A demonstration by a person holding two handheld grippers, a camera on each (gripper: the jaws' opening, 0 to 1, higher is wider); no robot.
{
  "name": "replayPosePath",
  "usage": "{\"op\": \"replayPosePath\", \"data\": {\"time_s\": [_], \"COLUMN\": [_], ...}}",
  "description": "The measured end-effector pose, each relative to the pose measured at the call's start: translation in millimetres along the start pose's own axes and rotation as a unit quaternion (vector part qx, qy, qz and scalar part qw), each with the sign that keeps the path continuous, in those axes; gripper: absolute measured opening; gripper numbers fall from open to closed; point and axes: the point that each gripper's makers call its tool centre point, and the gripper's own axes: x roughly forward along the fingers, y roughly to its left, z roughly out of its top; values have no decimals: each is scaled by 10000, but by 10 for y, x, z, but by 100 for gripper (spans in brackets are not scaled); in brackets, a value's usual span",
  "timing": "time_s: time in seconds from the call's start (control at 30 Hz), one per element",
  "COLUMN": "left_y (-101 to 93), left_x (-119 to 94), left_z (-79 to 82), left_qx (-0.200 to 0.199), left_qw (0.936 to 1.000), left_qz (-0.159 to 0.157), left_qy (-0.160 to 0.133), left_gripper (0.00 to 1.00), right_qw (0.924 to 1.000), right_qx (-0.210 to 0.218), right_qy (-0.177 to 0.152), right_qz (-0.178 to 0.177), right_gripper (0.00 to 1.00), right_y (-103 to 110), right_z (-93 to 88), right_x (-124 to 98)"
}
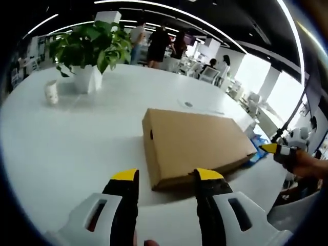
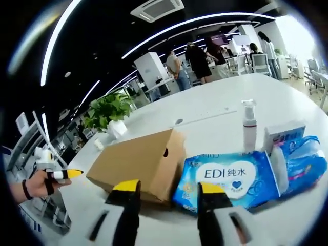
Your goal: Operate the shoe box by opening the lid, removing the specified soft item, and placing it in the target area until the item is outside and the box remains undamaged.
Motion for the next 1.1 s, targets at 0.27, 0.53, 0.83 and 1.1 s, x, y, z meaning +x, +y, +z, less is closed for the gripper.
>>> {"op": "replayPosePath", "data": {"time_s": [0.27,0.53,0.83,1.1], "left_y": [-44,-175,-312,-432], "left_x": [-202,-355,-547,-694], "left_z": [2,-95,-179,-256], "left_qx": [238,475,608,632], "left_qw": [9997,9989,9981,9979], "left_qz": [13,-49,-83,-111], "left_qy": [-38,1,28,-11], "left_gripper": [45,45,45,45], "right_qw": [9996,9991,9984,9978], "right_qx": [-268,-298,-248,-239], "right_qy": [-3,-50,-130,-158], "right_qz": [-117,-297,-486,-594], "right_gripper": [45,46,46,46], "right_y": [-151,-355,-558,-701], "right_z": [-53,-117,-162,-270], "right_x": [-432,-796,-1163,-1484]}}
